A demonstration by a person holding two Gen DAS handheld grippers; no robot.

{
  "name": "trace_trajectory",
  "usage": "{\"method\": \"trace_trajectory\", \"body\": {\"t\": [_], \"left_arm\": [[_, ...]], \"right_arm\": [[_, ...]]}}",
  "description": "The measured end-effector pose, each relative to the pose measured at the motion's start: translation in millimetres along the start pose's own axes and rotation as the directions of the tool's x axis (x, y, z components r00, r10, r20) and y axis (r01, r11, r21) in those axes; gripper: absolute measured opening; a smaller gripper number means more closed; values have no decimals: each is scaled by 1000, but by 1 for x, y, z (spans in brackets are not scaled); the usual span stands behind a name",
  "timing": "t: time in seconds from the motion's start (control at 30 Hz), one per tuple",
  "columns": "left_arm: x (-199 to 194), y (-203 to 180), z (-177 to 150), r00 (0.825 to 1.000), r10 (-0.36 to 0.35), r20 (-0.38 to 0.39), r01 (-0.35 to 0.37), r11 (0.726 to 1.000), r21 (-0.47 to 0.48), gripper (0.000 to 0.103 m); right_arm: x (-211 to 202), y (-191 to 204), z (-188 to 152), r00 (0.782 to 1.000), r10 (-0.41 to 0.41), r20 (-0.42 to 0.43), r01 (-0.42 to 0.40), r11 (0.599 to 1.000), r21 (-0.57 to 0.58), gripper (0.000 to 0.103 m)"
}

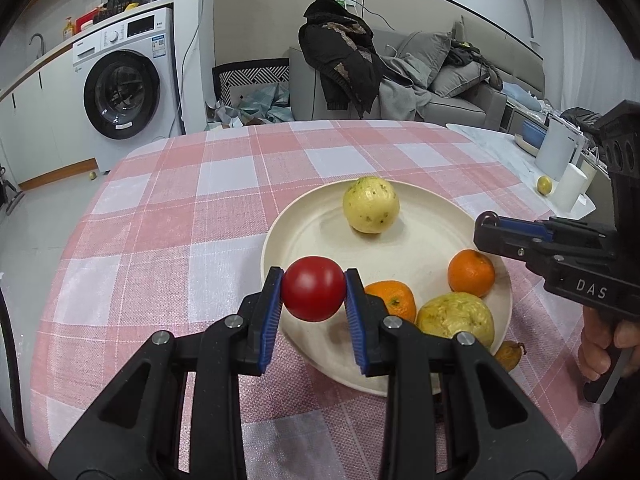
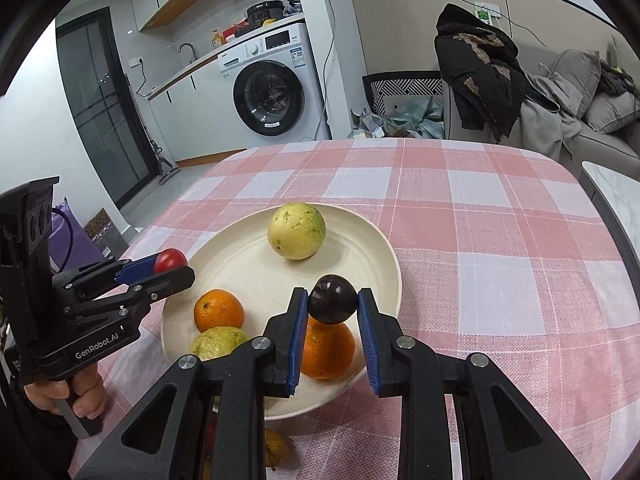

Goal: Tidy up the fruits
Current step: 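Lower the tomato and plum onto the plate and open both tools, then move both open tools back toward the fruits on the cloth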

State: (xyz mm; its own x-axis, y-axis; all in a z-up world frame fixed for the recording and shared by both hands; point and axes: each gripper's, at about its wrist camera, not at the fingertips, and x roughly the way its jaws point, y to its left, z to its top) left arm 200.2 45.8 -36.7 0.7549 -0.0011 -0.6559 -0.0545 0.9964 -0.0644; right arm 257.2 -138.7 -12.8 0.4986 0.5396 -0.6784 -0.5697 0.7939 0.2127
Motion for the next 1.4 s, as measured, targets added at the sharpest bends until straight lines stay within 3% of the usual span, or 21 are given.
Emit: {"method": "trace_trajectory", "body": {"t": [0.43, 0.67, 0.73, 0.83, 0.9, 1.0, 1.13, 1.2, 1.4], "left_arm": [[5, -1, -3, 1000, 8, -15, -8, 1000, 13, 27], [-5, -2, -2, 1000, -8, 17, 7, 1000, 21, 29], [-9, -2, -2, 1000, -12, 27, 11, 1000, 24, 32], [-17, -2, -4, 999, -11, 38, 10, 1000, 26, 45], [-22, -3, -6, 999, 2, 44, -3, 999, 34, 65], [-34, -6, -10, 997, 22, 71, -26, 999, 47, 83], [-48, -9, -14, 997, 22, 80, -26, 998, 54, 91], [-55, -11, -18, 996, 23, 83, -28, 998, 56, 102], [-71, -18, -29, 996, 19, 84, -26, 997, 72, 102]], "right_arm": [[5, 4, -3, 1000, -8, -6, 7, 1000, -28, 26], [-1, 3, -3, 1000, -10, 14, 11, 1000, -30, 31], [-3, 1, -3, 1000, -10, 18, 11, 1000, -24, 37], [-7, -2, -6, 1000, -20, 18, 20, 1000, -18, 46], [-11, -2, -8, 999, -38, 19, 38, 999, -24, 52], [-15, -1, -11, 999, -51, 13, 51, 998, -38, 74], [-24, 4, -16, 999, -36, 19, 37, 998, -57, 94], [-28, 7, -20, 999, -25, 20, 27, 997, -78, 101], [-33, 17, -32, 998, -54, 13, 55, 986, -154, 103]]}}
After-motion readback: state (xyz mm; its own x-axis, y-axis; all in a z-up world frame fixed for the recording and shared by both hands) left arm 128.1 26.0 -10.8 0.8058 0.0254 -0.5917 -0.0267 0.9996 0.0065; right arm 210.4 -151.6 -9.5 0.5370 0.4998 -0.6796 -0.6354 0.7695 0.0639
